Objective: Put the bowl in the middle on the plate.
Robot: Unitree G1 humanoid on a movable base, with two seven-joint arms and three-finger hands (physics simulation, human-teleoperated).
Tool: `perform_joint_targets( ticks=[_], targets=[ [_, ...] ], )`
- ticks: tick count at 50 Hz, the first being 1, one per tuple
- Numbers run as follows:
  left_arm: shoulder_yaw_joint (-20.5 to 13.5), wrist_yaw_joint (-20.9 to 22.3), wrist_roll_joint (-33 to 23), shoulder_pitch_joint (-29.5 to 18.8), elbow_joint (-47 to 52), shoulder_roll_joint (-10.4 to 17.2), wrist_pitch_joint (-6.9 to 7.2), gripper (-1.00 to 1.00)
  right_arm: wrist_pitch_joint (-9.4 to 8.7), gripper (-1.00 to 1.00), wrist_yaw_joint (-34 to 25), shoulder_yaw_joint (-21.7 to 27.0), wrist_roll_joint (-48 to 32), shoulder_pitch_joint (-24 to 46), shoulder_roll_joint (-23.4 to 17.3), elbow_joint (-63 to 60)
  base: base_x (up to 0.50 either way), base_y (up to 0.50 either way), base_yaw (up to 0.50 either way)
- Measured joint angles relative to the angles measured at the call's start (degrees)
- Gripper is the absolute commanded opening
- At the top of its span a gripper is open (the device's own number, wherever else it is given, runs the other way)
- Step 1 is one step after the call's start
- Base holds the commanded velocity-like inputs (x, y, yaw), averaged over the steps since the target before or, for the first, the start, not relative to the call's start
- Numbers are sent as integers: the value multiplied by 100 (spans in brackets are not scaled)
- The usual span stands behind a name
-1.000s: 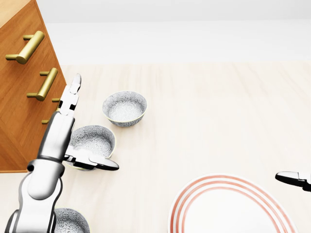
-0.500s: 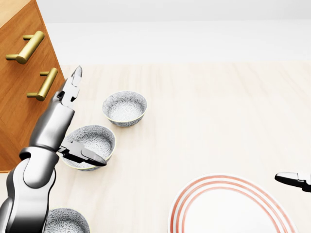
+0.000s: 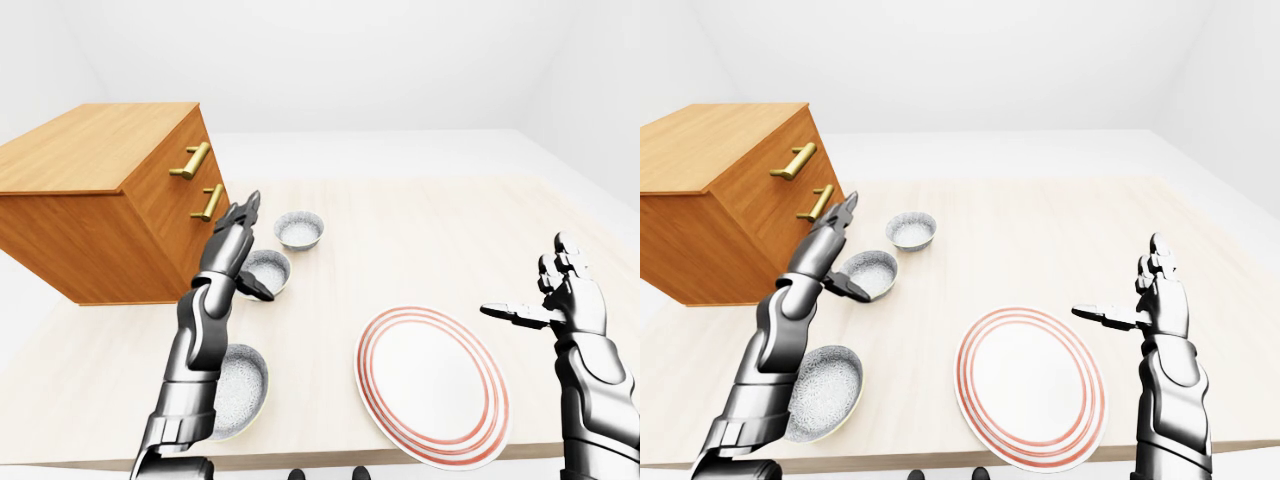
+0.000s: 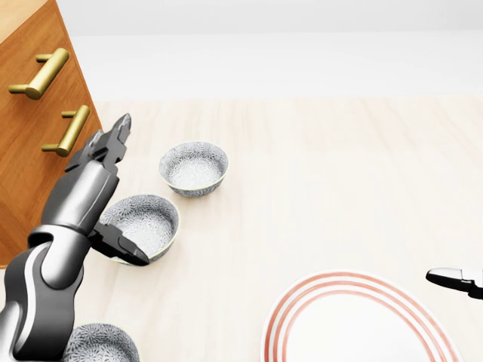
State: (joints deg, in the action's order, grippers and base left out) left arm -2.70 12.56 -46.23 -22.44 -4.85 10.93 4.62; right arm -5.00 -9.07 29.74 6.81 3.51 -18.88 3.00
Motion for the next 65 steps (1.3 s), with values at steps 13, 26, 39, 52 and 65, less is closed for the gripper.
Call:
perform_joint_targets(
  ticks=[13,26,39,52,65],
  targets=[
    [33,55,-680,38,-5,51,-126,100,0,100,2,-6,-13,7,-9,14,0,0,0],
    [31,-50,-1139,33,-168,111,-332,100,0,100,-4,-10,-31,11,-11,33,0,0,0],
    [26,-81,-1375,67,-287,137,-441,100,0,100,-3,-12,-45,1,-7,33,0,0,0],
    [79,-14,-1635,13,-381,114,-456,100,0,100,14,-1,-72,-1,-9,51,0,0,0],
    [131,-161,-1682,-54,-663,73,-490,100,0,100,16,-6,-84,-1,-12,61,0,0,0]
  ],
)
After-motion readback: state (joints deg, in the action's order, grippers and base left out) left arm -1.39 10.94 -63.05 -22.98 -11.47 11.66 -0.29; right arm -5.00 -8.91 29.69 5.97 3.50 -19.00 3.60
